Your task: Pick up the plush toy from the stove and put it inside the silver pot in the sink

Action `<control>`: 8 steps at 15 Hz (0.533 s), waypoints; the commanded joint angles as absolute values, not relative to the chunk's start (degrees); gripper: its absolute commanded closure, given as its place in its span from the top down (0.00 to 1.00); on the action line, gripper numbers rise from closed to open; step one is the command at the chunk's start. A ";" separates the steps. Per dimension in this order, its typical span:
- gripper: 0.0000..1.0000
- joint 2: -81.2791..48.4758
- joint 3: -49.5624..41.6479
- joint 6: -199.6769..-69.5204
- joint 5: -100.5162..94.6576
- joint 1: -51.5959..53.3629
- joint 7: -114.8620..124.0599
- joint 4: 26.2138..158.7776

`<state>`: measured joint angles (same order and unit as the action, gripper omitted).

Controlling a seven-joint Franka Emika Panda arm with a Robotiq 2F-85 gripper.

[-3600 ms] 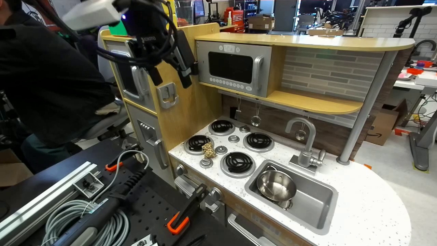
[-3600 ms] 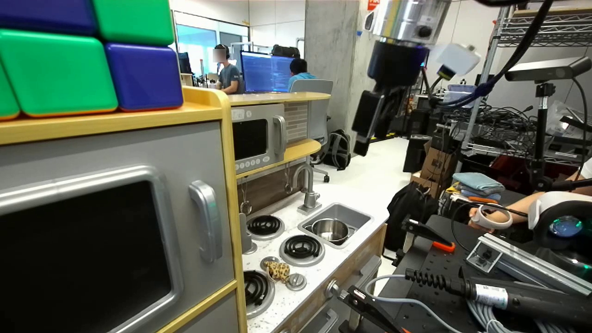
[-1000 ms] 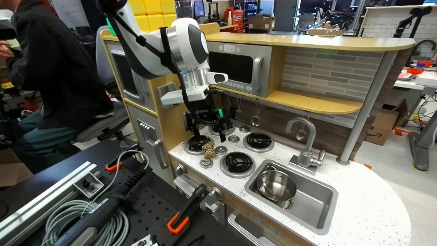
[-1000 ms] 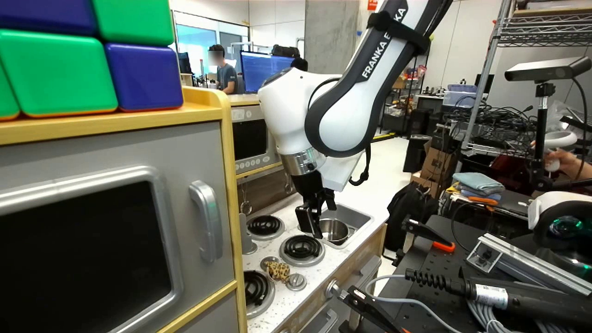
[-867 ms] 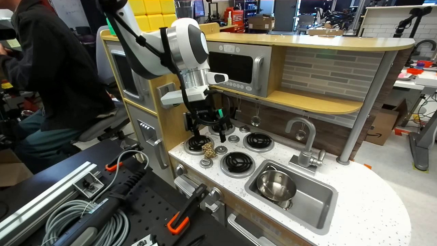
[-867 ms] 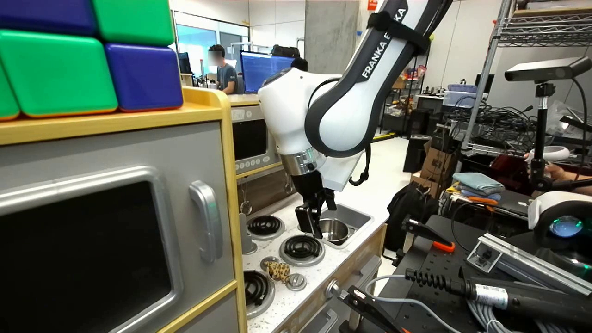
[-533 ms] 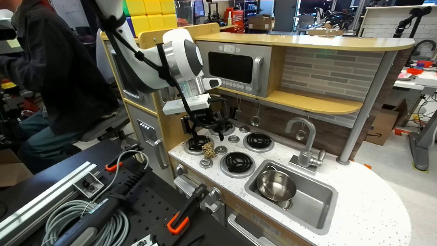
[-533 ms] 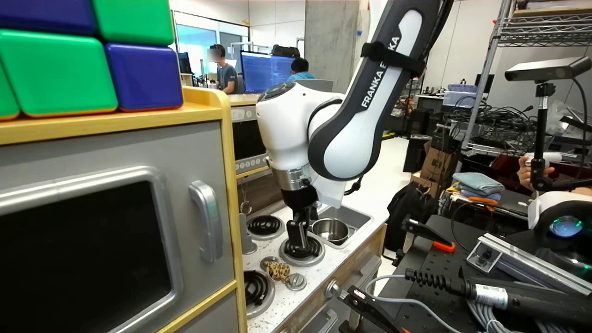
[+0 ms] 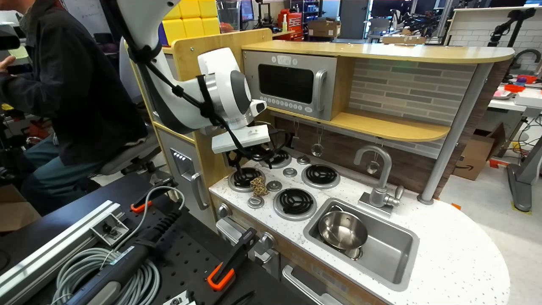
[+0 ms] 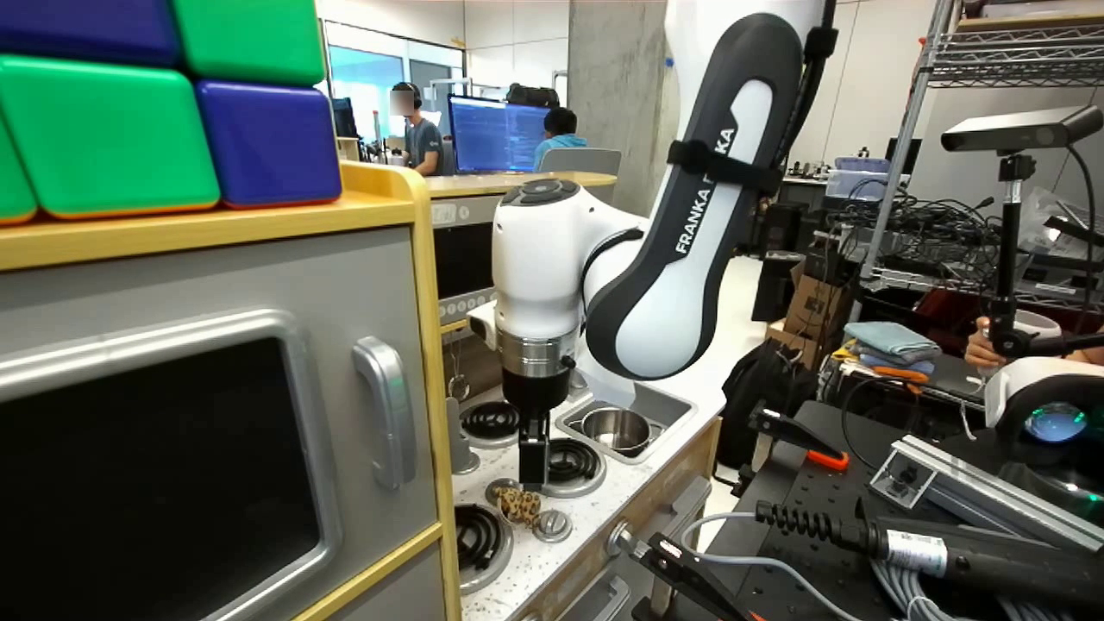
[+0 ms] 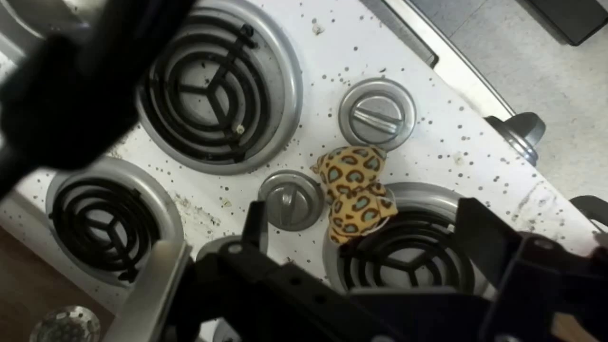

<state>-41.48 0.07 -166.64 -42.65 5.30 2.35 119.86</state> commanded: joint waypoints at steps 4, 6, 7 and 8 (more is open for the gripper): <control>1.00 -50.16 -10.11 -172.91 -51.81 14.96 8.06 112.40; 1.00 -52.52 -11.24 -173.07 -51.47 16.66 9.02 110.43; 1.00 -53.53 -11.41 -172.99 -51.06 17.10 9.45 109.48; 1.00 -54.42 -10.57 -172.33 -50.17 16.61 8.97 108.71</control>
<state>-50.51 -9.55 -170.96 -49.94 15.36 7.45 112.62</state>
